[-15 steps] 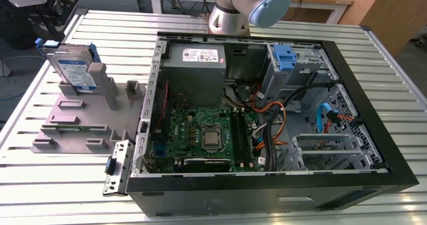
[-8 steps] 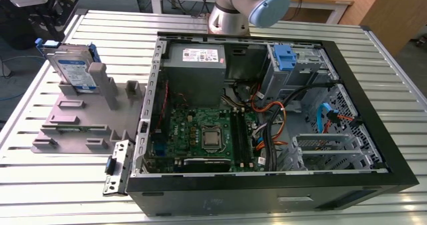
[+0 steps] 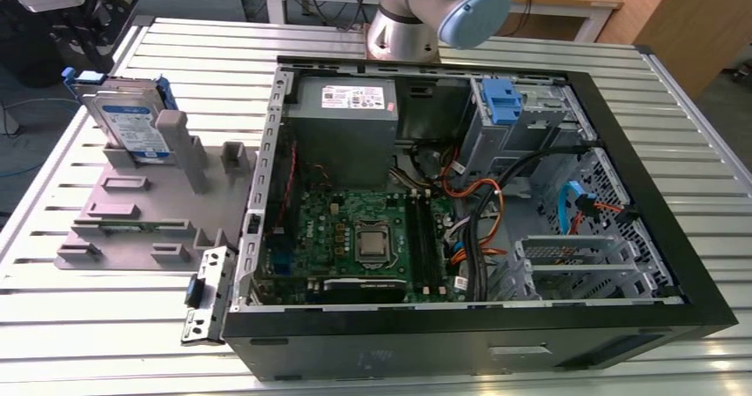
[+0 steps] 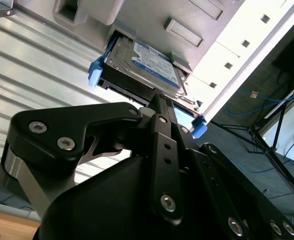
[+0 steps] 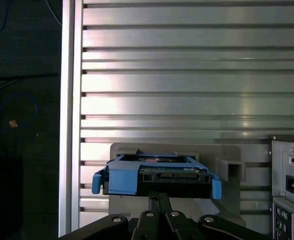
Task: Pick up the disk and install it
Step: 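Pick up the disk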
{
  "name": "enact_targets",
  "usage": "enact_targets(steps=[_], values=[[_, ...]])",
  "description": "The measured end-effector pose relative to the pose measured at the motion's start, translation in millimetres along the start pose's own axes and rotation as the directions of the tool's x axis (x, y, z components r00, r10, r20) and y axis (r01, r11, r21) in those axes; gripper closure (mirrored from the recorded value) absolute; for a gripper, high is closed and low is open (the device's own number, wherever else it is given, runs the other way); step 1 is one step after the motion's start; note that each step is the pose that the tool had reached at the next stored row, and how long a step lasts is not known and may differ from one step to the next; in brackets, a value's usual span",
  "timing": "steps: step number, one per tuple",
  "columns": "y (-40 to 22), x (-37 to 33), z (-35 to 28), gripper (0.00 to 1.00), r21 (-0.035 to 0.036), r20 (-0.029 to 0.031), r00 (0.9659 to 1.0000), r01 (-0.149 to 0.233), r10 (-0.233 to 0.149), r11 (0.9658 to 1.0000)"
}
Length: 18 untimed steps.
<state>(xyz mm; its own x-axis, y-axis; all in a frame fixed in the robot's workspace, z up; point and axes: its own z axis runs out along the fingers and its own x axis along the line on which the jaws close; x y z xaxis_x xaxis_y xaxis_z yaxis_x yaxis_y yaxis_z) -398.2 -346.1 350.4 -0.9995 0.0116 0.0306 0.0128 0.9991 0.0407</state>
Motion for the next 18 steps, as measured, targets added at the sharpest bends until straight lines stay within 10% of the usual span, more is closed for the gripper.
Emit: enact_targets(steps=[18], values=[[0.0, 0.0, 0.1, 0.89, 0.0022, -0.0031, 0.9973, 0.074, -0.074, 0.9973]])
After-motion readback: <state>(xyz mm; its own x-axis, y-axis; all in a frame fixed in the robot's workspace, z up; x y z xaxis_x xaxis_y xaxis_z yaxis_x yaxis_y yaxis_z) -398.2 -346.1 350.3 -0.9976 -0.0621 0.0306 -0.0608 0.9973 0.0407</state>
